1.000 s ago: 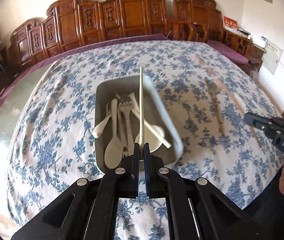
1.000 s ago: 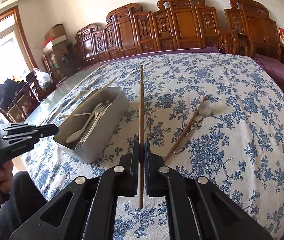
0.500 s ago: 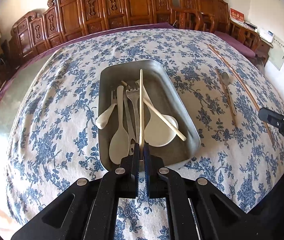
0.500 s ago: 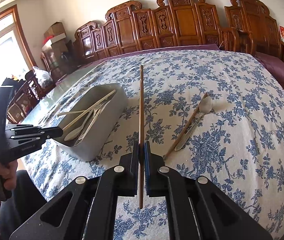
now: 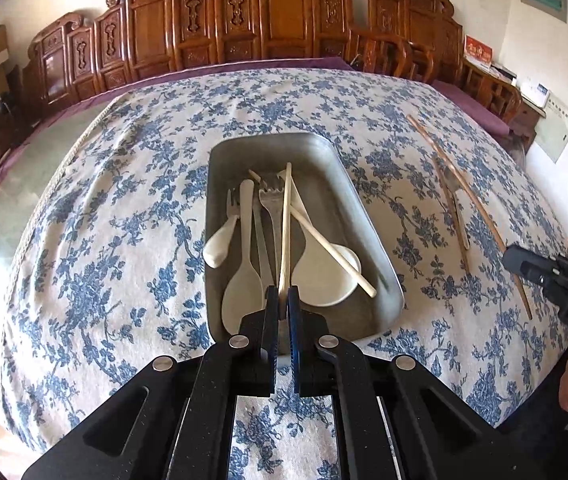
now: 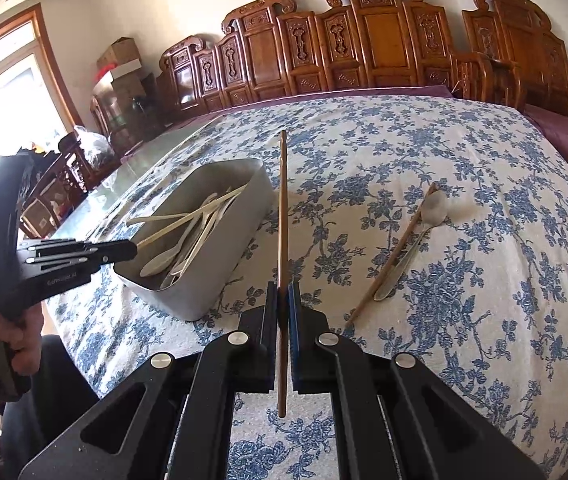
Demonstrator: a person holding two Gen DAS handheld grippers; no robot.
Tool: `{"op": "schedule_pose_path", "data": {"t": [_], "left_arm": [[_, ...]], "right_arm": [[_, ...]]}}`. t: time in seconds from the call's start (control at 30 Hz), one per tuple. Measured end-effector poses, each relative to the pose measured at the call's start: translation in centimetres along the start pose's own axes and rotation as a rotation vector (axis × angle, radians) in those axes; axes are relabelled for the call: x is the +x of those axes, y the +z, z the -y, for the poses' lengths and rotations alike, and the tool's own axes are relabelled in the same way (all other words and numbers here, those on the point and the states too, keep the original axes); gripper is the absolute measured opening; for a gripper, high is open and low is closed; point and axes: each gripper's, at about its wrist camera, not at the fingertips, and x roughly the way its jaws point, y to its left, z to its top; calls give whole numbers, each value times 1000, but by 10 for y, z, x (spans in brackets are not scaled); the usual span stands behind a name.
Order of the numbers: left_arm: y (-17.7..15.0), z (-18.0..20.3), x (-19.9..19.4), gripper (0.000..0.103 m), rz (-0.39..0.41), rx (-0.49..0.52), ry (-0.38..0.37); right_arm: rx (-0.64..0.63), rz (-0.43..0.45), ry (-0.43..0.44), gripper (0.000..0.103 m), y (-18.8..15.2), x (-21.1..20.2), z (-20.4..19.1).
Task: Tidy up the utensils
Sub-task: 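Carry the chopstick into the grey tray and open the left gripper, then carry the wooden chopstick into the grey tray and open the right gripper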
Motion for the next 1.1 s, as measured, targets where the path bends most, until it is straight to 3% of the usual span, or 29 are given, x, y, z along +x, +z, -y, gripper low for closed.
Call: {"op": "schedule_pose_path", "data": {"t": [0.17, 0.3, 0.7, 1.1], "left_arm": [[3, -7, -3, 5, 16, -12, 3], [3, -11, -9, 19, 36, -26, 0], [-1, -25, -39, 25, 105, -65, -25], [4, -41, -59, 27, 144, -92, -29]], "right_arm": [[-6, -9, 8, 6, 0, 4, -4], [-12, -16, 15, 6, 1, 8, -7], [-15, -8, 64, 6, 16, 6, -27], [-15, -30, 151, 6, 57, 51, -66]]}}
